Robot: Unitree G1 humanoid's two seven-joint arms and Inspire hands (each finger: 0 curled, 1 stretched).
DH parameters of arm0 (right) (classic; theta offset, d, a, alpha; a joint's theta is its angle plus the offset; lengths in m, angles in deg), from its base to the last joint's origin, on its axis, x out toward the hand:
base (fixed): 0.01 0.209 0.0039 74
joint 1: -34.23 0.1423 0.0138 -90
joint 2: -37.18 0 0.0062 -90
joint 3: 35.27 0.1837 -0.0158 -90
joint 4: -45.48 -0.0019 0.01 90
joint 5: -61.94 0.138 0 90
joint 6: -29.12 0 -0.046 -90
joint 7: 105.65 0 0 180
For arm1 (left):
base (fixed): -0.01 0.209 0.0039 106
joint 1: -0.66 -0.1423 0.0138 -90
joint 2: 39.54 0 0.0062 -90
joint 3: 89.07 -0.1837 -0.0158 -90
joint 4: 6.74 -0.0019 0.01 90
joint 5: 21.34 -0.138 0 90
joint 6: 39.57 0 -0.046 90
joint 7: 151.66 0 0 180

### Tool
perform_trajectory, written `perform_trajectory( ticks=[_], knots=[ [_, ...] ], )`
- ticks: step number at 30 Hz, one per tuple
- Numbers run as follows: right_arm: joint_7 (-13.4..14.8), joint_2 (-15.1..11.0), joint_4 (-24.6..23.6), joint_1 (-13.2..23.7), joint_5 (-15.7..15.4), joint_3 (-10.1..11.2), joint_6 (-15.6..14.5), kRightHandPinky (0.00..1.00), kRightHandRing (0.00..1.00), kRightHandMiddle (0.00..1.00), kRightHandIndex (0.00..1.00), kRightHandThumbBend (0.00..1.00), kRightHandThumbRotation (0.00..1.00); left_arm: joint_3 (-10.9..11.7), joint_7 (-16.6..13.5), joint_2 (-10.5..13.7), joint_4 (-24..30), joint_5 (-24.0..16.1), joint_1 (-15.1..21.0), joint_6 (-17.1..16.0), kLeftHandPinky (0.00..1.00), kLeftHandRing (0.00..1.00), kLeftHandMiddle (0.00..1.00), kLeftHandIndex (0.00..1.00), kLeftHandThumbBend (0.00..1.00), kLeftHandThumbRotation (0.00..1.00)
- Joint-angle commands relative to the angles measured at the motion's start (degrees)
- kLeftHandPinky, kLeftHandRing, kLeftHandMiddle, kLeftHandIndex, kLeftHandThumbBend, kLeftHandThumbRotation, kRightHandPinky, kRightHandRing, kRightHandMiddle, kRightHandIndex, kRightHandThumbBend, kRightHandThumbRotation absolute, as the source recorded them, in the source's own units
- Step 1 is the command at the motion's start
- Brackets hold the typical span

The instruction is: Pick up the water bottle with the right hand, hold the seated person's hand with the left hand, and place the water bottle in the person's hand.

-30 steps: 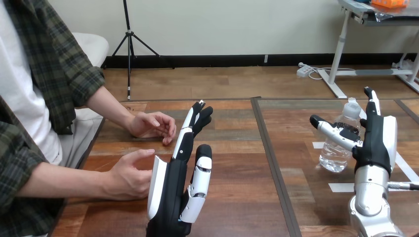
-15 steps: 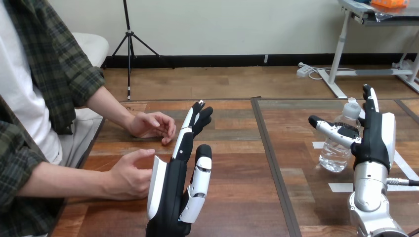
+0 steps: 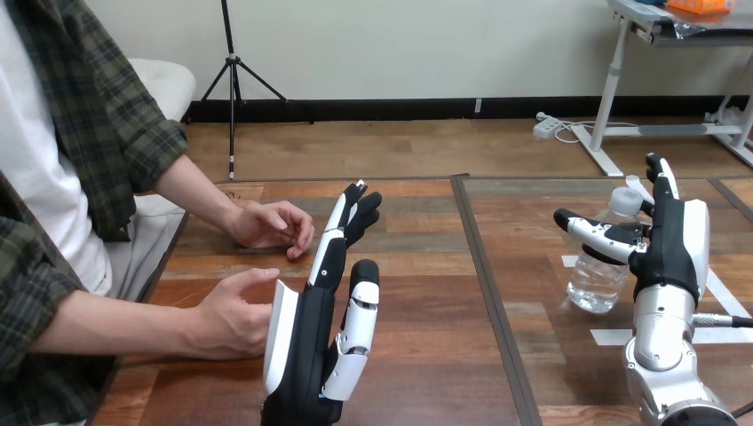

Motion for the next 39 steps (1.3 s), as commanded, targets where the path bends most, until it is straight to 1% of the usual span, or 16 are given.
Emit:
perform_trajectory(
  ticks=[1,2,5,8,9,14,17,18,26,34,39],
  knots=[
    [0.37,-0.55,-1.7,5.02,-0.28,-0.87,-0.96,0.63,0.82,0.95,0.93,0.76,0.09,0.68,-0.6,0.21,0.82,-0.52,2.06,-0.38,0.88,0.87,0.89,0.94,0.06,1.0],
    [0.2,-0.51,-1.76,5.03,-0.14,-0.8,-0.96,0.64,0.83,0.95,0.93,0.76,0.08,0.65,-0.45,0.18,0.83,-0.29,2.06,-0.38,0.88,0.87,0.89,0.94,0.06,1.0],
    [0.0,-0.48,-1.85,5.0,-0.01,-0.77,-0.87,0.6,0.78,0.95,0.93,0.75,0.07,0.62,-0.3,0.12,0.85,0.01,2.05,-0.33,0.88,0.88,0.89,0.94,0.07,1.0],
    [0.18,-0.54,-1.86,4.97,-0.23,-0.96,-0.87,0.62,0.8,0.96,0.93,0.75,0.04,0.73,-0.54,0.06,0.89,-0.21,2.08,-0.21,0.88,0.88,0.89,0.94,0.07,1.0],
    [0.22,-0.54,-1.87,4.97,-0.25,-0.99,-0.92,0.61,0.78,0.96,0.93,0.75,0.03,0.76,-0.59,0.02,0.92,-0.25,2.11,-0.19,0.88,0.87,0.89,0.94,0.07,1.0],
    [0.45,-0.63,-1.92,4.94,-0.45,-1.37,-1.22,0.6,0.75,0.95,0.92,0.75,0.01,0.78,-0.54,0.01,0.94,-0.17,2.12,-0.17,0.88,0.87,0.89,0.94,0.08,1.0],
    [0.7,-0.74,-1.91,4.89,-0.71,-1.72,-1.34,0.67,0.81,0.95,0.92,0.75,0.0,0.73,-0.38,0.02,0.96,0.01,2.11,-0.19,0.88,0.87,0.89,0.94,0.09,1.0],
    [0.9,-0.76,-1.93,4.86,-0.81,-1.81,-1.26,0.71,0.85,0.95,0.91,0.76,0.0,0.71,-0.32,0.02,0.94,0.1,2.12,-0.22,0.87,0.87,0.89,0.94,0.09,1.0],
    [0.67,-0.96,-2.26,4.63,-1.07,-2.45,-2.04,0.82,0.93,0.95,0.91,0.76,0.0,0.76,-0.37,0.11,0.82,0.11,2.13,-0.46,0.87,0.87,0.89,0.94,0.09,1.0],
    [1.35,-1.36,-2.44,4.42,-2.34,-3.57,-2.75,0.84,0.95,0.95,0.91,0.76,0.0,0.72,-0.22,0.22,0.98,0.09,1.92,-0.46,0.87,0.87,0.89,0.94,0.09,1.0],
    [1.09,-1.51,-2.46,3.99,-2.7,-3.91,-2.34,0.85,0.96,0.95,0.92,0.76,0.0,0.74,-0.27,0.2,1.09,-0.03,1.89,-0.4,0.87,0.87,0.89,0.95,0.1,1.0]
  ],
)
